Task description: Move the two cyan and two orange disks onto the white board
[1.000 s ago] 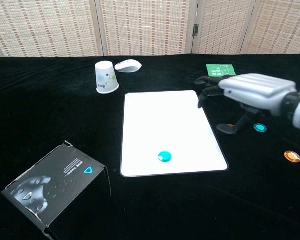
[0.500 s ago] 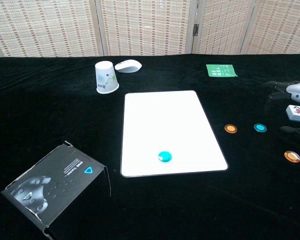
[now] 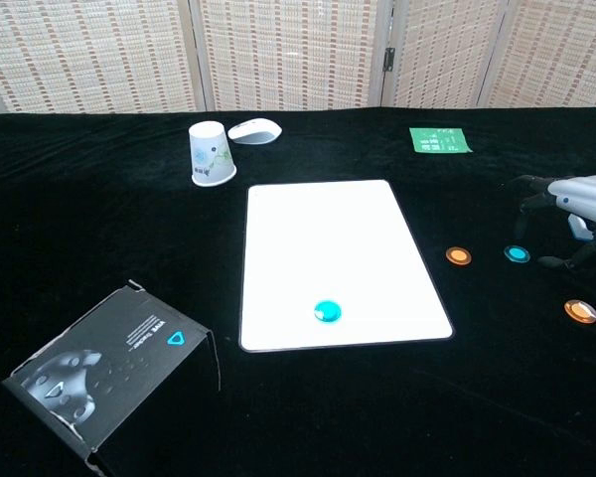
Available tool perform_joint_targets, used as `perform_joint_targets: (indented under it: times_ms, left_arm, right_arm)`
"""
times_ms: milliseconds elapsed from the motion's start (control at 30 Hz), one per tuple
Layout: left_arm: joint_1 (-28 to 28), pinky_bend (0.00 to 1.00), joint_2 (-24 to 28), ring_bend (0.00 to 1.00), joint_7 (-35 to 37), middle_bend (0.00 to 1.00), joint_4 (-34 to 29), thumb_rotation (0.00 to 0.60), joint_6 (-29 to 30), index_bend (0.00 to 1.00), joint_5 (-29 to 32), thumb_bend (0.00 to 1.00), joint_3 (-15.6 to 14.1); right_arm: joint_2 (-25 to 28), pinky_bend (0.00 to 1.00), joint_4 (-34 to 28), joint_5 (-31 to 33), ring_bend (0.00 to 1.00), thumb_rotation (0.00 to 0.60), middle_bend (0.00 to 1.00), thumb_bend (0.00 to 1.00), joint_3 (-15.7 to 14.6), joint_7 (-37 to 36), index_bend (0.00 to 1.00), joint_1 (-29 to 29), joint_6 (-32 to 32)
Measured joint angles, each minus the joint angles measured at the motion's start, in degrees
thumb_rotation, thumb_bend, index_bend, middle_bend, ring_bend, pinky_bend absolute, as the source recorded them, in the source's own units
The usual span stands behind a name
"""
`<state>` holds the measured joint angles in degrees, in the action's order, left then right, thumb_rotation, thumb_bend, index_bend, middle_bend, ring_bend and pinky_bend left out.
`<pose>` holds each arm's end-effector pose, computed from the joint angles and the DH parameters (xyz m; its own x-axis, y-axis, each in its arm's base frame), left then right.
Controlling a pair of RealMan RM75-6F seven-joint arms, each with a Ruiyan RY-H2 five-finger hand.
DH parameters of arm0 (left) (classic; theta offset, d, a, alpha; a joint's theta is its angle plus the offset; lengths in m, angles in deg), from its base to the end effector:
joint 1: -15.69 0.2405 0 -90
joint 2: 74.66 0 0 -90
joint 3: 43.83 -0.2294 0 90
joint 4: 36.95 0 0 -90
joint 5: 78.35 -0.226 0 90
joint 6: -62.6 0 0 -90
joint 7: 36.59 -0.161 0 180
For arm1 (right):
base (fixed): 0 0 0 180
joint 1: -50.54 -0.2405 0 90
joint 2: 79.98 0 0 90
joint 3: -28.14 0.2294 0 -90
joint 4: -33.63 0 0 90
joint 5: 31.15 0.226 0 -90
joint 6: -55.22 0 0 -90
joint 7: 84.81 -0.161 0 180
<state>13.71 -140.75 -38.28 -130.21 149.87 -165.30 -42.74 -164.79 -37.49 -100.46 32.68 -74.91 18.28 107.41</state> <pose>-0.2930 0.1752 0.1207 0.3784 0.0170 0.9255 0.9253 0.0193 -0.3787 -0.2634 -0.3339 -0.0066 0.5326 -0.3309 0.7790 -0.8463 -0.1991 0.4940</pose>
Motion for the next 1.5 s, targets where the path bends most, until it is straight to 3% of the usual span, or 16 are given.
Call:
perform_joint_targets:
  times_ms: [600, 1100, 1333, 1500]
  left_arm:
    - [0.24, 0.0, -0.19, 0.01, 0.4, 0.0, 0.8, 0.6, -0.21, 0.09, 0.64, 0.19, -0.07]
    - [0.11, 0.0, -0.28, 0.01, 0.4, 0.0, 1.01, 0.6, -0.55, 0.09, 0.89, 0.19, 0.0]
    - [0.18, 0.0, -0.05, 0.01, 0.31, 0.0, 0.7, 0.6, -0.33, 0.09, 0.91, 0.19, 0.08]
    - [0.29, 0.0, 0.1, 0.01, 0.17, 0.0, 0.33, 0.6, -0.09, 0.09, 0.8, 0.19, 0.06]
  right_arm:
    - [-3.01, 0.0, 3.04, 1.39, 0.0, 0.6, 0.02, 0.42, 1.12, 2.05, 0.41, -1.8, -2.79]
    - [-3.18, 0.0, 3.86, 1.76, 0.0, 0.6, 0.09, 0.42, 1.56, 1.54, 0.54, -1.51, -2.57]
    - [-0.71, 0.0, -0.1, -1.66, 0.0, 0.6, 0.1, 0.43, 1.32, 0.54, 0.55, -0.95, 0.34]
    - [1.85, 0.0, -6.91, -7.01, 0.0, 0.6, 0.1, 0.42, 0.48, 0.52, 0.55, -0.87, 3.29]
